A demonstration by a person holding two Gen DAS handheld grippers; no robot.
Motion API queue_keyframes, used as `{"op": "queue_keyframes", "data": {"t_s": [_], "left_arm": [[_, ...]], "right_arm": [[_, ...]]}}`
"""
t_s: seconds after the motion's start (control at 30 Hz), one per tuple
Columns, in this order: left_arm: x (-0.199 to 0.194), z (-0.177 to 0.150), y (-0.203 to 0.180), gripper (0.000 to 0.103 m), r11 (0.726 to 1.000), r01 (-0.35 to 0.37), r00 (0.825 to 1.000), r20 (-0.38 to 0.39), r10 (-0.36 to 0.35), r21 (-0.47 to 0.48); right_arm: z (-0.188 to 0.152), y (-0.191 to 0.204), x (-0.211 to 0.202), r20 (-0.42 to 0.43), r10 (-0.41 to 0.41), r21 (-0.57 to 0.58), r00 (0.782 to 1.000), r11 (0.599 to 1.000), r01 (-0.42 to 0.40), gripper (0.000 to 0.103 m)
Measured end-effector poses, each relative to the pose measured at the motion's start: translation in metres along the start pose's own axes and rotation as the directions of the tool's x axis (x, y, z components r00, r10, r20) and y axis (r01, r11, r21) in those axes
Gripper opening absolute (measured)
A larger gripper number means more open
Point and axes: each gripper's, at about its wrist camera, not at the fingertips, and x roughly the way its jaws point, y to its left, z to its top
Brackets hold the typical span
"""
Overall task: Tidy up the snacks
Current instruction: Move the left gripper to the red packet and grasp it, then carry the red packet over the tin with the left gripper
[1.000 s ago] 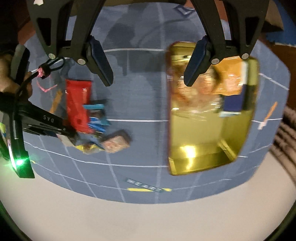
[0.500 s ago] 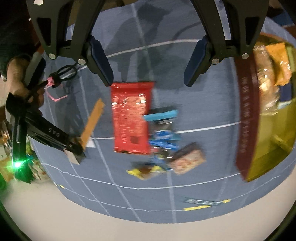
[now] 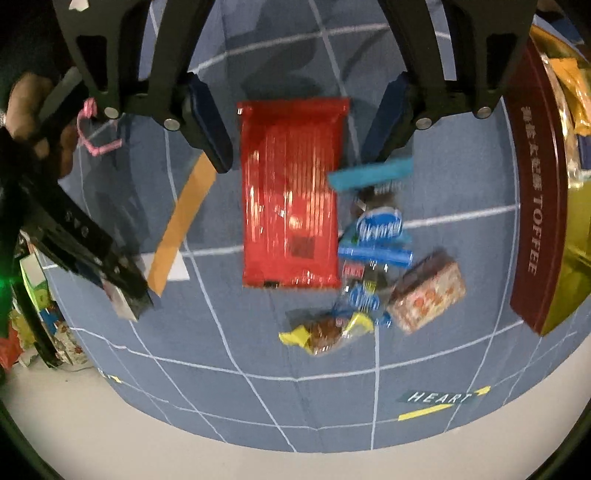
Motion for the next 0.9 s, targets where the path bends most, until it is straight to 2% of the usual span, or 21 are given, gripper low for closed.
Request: {"op": "queue_keyframes", "data": {"t_s": [0.23, 0.3, 0.37, 0.4, 0.57, 0.73, 0.9], "left_arm": [[0.013, 0.018, -0.016, 0.065, 0.993, -0.113, 0.994, 0.017, 0.112, 0.044], [0.012, 0.017, -0.019, 0.060, 0.992, -0.116, 0.993, 0.032, 0.114, 0.050], [0.011, 0.014, -0.019, 0.049, 0.992, -0.112, 0.993, 0.040, 0.110, 0.061], [0.010, 0.013, -0.019, 0.047, 0.992, -0.110, 0.993, 0.042, 0.108, 0.068], [0.006, 0.004, -0.013, 0.044, 0.992, -0.110, 0.993, 0.038, 0.108, 0.062], [-0.008, -0.019, -0.004, 0.040, 0.991, -0.117, 0.993, 0.024, 0.116, 0.056], [-0.017, -0.036, 0.004, 0.040, 0.995, -0.089, 0.996, -0.004, 0.089, 0.051]], "right_arm": [[-0.004, 0.004, -0.002, 0.032, -0.014, -0.012, 0.999, 1.000, 0.015, 0.037], [-0.006, 0.004, -0.003, 0.038, -0.018, -0.016, 0.999, 1.000, 0.019, 0.037], [-0.006, 0.005, -0.004, 0.039, -0.022, -0.019, 0.999, 1.000, 0.022, 0.037], [-0.005, 0.005, -0.004, 0.039, -0.022, -0.019, 0.999, 1.000, 0.023, 0.037], [-0.005, 0.006, -0.004, 0.037, -0.028, -0.024, 0.999, 0.999, 0.029, 0.037], [-0.005, 0.008, -0.005, 0.036, -0.035, -0.031, 0.999, 0.999, 0.036, 0.037], [-0.005, 0.010, -0.004, 0.034, -0.050, -0.045, 0.998, 0.998, 0.052, 0.037]]}}
